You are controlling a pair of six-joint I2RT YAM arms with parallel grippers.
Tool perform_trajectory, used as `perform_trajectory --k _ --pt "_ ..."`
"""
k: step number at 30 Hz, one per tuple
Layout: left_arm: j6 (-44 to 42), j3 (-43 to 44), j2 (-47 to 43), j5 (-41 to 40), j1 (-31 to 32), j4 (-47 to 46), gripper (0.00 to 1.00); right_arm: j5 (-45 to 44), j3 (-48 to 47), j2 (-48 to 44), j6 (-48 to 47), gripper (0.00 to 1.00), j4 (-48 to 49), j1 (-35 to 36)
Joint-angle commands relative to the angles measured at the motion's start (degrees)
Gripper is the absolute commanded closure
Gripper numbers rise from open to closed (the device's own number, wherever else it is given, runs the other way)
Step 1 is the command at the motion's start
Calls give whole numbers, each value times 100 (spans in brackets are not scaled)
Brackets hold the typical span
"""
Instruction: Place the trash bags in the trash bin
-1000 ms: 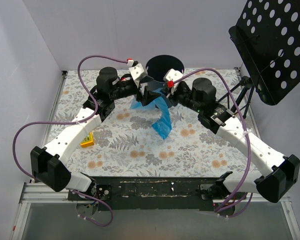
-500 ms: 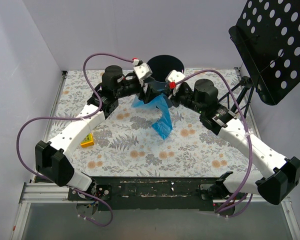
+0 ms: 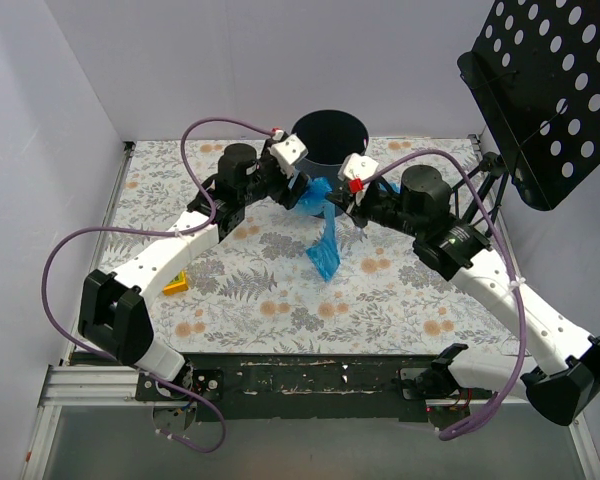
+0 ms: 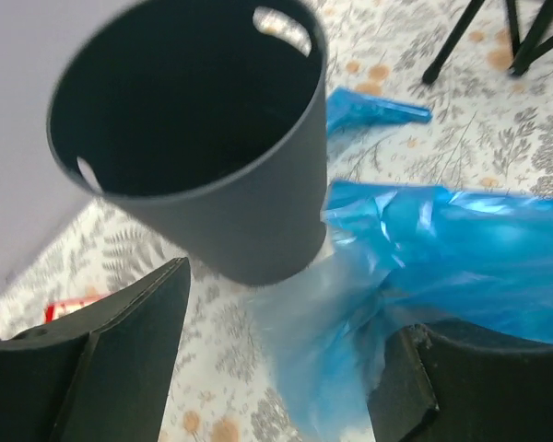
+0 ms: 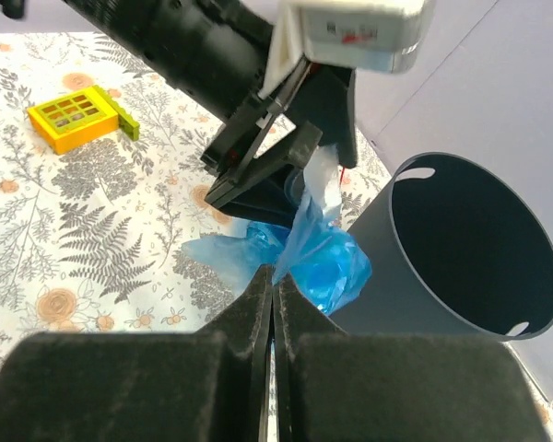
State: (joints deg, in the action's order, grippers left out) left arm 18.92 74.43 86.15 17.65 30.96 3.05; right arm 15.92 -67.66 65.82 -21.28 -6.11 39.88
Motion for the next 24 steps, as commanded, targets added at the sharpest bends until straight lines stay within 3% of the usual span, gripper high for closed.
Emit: perform_trajectory --k 1,6,9,11,13,15,19,20,24 --pt "768 -254 7 -606 -247 -217 41 79 -72 -377 1 99 -241 -41" --pt "1536 -263 -19 291 -486 133 75 -641 33 -456 80 99 -347 -147" --pt "1536 -359 -98 178 -486 432 87 -1396 95 -491 115 99 -277 -208" --pt "1518 -377 -133 -15 -503 670 100 -1818 121 -483 150 99 -216 -296" --pt "1527 -351 -229 -34 -521 802 100 -1786 156 -474 133 99 -241 -375" --pt "1440 -351 -414 228 -521 759 100 -1112 200 -421 -147 99 -390 -384" --pt "1352 -132 -538 564 -512 811 100 172 78 -246 -272 59 -330 -376" --pt "1317 -61 -520 616 -512 872 100 314 -18 -132 -228 54 -190 -367" --pt "1220 71 -555 617 -503 899 100 543 -458 377 -175 52 -22 -314"
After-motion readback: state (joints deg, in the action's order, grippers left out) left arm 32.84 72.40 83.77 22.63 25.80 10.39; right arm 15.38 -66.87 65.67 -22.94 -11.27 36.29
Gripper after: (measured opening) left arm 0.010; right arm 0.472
